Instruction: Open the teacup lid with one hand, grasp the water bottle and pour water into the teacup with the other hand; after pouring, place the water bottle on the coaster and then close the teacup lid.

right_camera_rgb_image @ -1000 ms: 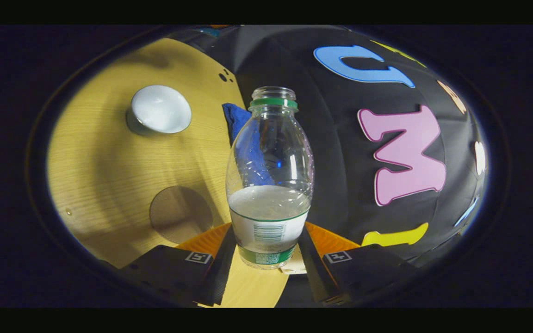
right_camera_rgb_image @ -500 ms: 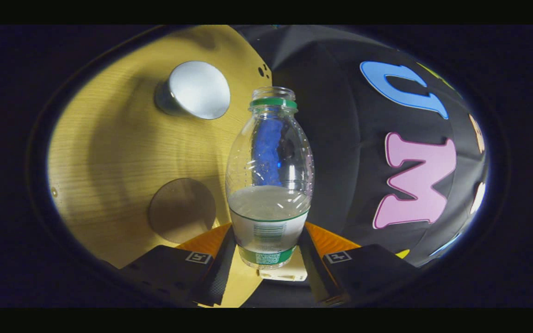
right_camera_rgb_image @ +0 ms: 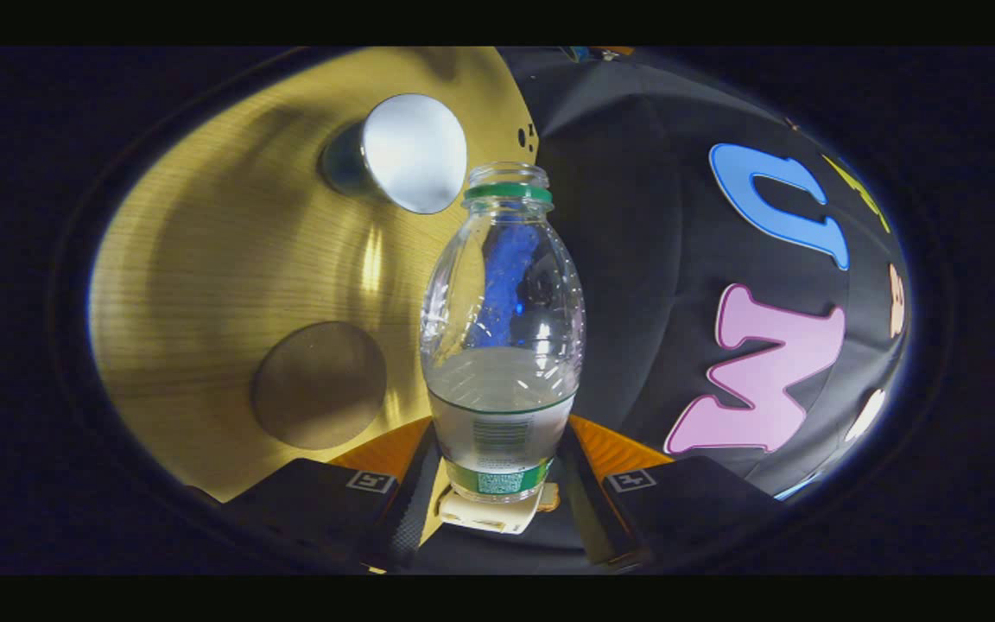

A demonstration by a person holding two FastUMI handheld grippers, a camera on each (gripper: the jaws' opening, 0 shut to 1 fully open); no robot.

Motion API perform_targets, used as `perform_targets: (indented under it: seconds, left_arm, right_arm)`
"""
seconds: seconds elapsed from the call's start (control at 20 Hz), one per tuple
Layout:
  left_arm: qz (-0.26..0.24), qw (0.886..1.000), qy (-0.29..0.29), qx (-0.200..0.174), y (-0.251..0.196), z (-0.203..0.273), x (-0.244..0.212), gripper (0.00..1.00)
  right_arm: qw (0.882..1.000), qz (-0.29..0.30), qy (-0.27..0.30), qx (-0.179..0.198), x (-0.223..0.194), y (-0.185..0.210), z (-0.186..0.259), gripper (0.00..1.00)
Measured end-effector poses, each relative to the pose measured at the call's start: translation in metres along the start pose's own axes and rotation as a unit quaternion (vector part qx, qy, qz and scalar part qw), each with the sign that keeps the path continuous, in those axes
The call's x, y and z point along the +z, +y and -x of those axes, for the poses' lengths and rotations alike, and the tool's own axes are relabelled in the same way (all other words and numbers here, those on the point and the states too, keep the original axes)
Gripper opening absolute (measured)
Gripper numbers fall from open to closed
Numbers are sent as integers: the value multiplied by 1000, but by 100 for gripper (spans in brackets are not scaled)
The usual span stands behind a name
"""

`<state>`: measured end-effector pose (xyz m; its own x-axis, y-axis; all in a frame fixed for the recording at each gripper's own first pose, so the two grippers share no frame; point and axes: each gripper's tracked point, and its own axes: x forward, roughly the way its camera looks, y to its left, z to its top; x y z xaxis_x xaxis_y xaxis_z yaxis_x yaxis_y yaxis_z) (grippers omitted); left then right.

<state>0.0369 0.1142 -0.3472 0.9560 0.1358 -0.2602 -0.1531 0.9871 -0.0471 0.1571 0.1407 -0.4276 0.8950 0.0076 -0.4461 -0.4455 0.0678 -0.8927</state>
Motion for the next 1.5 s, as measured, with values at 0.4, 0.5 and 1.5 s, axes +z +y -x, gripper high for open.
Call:
perform_targets:
  seconds: [0.4,0.5,1.5]
  left_arm:
    - [2,1000,1,1,1,1,-1,31]
    - [3,1000,-1,1,1,1,-1,31]
    - [12,1000,-9,10,9,11,1,28]
  right_arm:
    - [998,55,-14,-23,1,-7,-2,73]
    - [997,70,-16,-35,2,-12,-3,73]
    - [967,194,-53,-156,15,-42,2,70]
